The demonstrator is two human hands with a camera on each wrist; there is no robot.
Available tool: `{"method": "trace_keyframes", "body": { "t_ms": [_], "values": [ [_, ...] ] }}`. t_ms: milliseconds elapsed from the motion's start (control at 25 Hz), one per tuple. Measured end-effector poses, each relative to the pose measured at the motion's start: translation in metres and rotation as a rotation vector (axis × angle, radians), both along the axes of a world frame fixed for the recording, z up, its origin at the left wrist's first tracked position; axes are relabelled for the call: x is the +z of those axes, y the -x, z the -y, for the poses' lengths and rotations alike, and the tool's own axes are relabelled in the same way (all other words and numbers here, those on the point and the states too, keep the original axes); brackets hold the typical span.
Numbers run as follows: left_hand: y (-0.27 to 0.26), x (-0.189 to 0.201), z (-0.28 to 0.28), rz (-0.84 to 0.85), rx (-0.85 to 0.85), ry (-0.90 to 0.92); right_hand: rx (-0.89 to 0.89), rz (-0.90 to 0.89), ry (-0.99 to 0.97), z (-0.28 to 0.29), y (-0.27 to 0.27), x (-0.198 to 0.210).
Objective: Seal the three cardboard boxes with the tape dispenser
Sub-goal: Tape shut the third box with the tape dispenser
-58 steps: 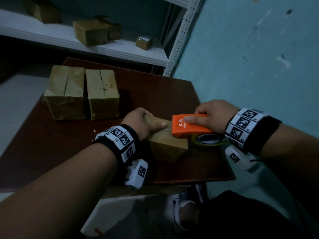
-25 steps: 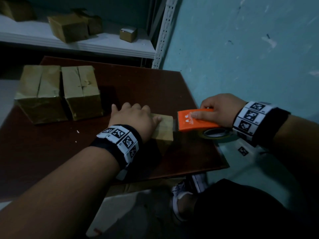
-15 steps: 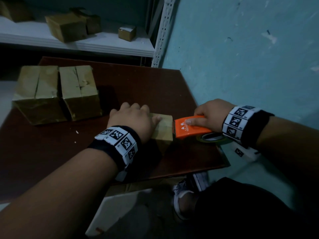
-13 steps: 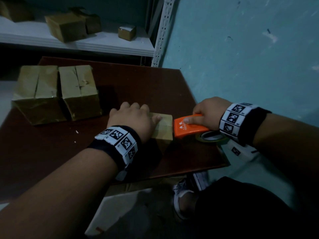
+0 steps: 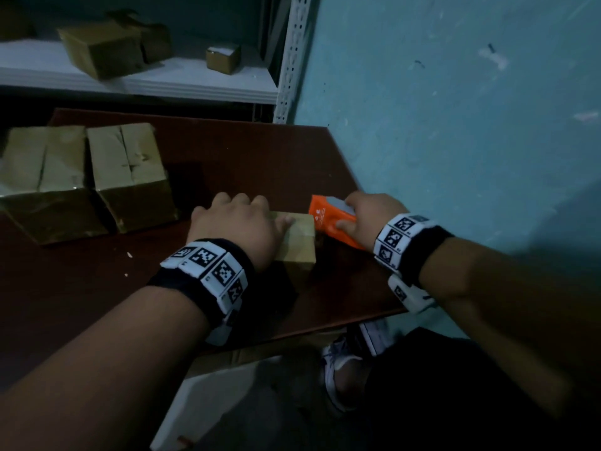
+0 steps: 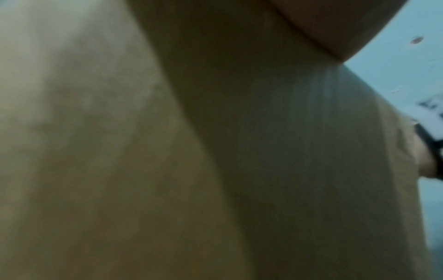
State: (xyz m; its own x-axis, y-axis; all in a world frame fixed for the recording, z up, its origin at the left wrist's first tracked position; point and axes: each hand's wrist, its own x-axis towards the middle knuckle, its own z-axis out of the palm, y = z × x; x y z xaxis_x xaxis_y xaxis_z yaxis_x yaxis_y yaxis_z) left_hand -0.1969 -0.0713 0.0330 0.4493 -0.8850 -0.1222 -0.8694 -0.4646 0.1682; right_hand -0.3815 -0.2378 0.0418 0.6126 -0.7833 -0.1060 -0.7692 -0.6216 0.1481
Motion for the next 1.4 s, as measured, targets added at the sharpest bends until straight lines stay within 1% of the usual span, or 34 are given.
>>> {"method": "trace_keyframes", "body": {
  "t_ms": [160,240,280,360,400,480,560,640,680,760,800,920,1160,1240,1320,1400],
  "values": [
    [0.0,0.0,0.0,-0.009,0.005,0.01,-0.071,0.05,-0.097,-0.009,0.002,-0.012],
    [0.0,0.0,0.0,-0.011,0.0,0.024,-0.06,0.072,-0.092,-0.013,0.004,-0.009],
    [-0.001,-0.001,-0.001,-0.015,-0.003,0.037,-0.053,0.127,-0.066,-0.014,0.006,-0.005],
    [-0.001,-0.001,-0.002,-0.025,-0.005,0.056,-0.084,0.319,-0.05,-0.02,0.008,0.009],
    [-0.001,0.0,-0.002,-0.029,-0.001,0.058,-0.116,0.439,-0.11,-0.025,0.007,0.013],
    [0.0,0.002,-0.002,-0.035,0.007,0.054,-0.179,0.656,-0.307,-0.042,0.002,0.015],
    [0.002,0.003,-0.002,-0.027,0.011,0.044,-0.193,0.76,-0.441,-0.059,-0.002,0.002],
    [0.003,0.004,-0.002,-0.019,0.014,0.046,-0.172,0.837,-0.476,-0.067,-0.003,-0.019],
    [0.003,0.003,-0.002,-0.016,0.016,0.046,-0.175,0.906,-0.503,-0.069,-0.003,-0.028],
    [0.003,0.002,-0.001,-0.009,0.022,0.042,-0.216,1.077,-0.626,-0.069,-0.005,-0.041],
    [0.003,0.002,-0.001,-0.009,0.027,0.039,-0.242,1.131,-0.687,-0.07,-0.006,-0.044],
    [0.004,0.002,0.0,-0.002,0.043,0.034,-0.256,1.222,-0.764,-0.076,-0.011,-0.052],
    [0.006,0.002,0.001,0.017,0.07,0.023,-0.249,1.439,-0.802,-0.082,-0.023,-0.068],
    [0.008,0.004,0.001,0.025,0.079,0.009,-0.261,1.442,-0.718,-0.086,-0.028,-0.07],
    [0.01,0.006,0.001,0.025,0.087,-0.005,-0.25,1.387,-0.64,-0.086,-0.031,-0.072],
    [0.012,0.008,0.001,0.034,0.098,-0.009,-0.253,1.324,-0.62,-0.085,-0.031,-0.075]
  ]
}}
